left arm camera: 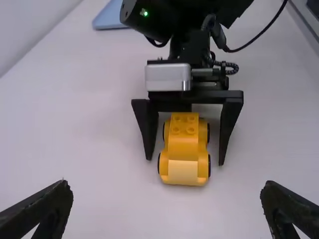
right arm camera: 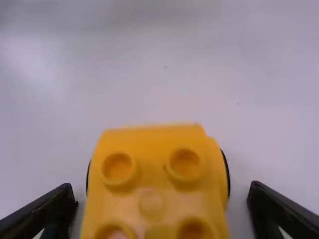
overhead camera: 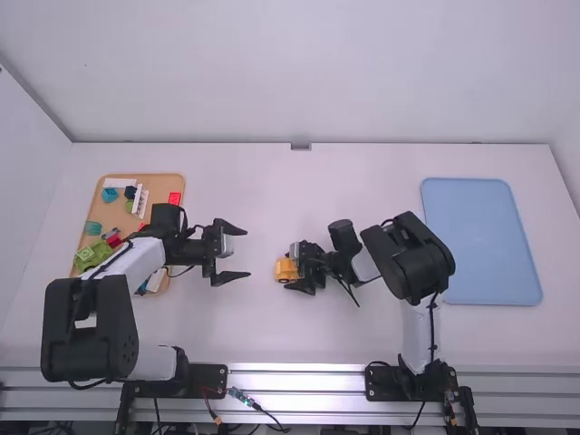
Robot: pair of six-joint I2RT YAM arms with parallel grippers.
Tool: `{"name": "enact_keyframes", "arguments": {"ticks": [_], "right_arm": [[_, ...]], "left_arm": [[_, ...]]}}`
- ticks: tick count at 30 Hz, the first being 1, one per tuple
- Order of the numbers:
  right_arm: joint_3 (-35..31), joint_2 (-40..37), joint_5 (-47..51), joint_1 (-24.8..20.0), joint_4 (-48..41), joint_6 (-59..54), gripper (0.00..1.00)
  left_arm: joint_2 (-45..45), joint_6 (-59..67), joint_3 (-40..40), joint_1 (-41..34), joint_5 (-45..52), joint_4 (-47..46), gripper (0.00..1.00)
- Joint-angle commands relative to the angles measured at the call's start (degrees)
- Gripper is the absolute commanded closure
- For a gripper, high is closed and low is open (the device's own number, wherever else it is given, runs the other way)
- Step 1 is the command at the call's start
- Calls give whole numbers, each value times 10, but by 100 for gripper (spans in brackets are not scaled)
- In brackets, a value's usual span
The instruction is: Assemble lego blocks to make yellow taxi
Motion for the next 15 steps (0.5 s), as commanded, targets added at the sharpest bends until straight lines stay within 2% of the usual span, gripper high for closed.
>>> {"name": "enact_keyframes", "arguments": {"ticks": [1, 2, 5, 10, 15], "right_arm": [[8, 10, 7, -2, -4, 5, 32], [8, 10, 7, -2, -3, 5, 34], [7, 10, 6, -4, -2, 5, 48], [5, -2, 5, -24, -9, 5, 55], [-20, -75, 43, -53, -44, 5, 57]], "left_arm": [[-5, 9, -4, 3, 23, -3, 1], [-5, 10, -4, 4, 23, -3, 1], [-5, 10, -4, 4, 19, -5, 1], [-5, 10, -4, 5, 19, -4, 1], [-5, 9, -4, 5, 8, -2, 1]]}}
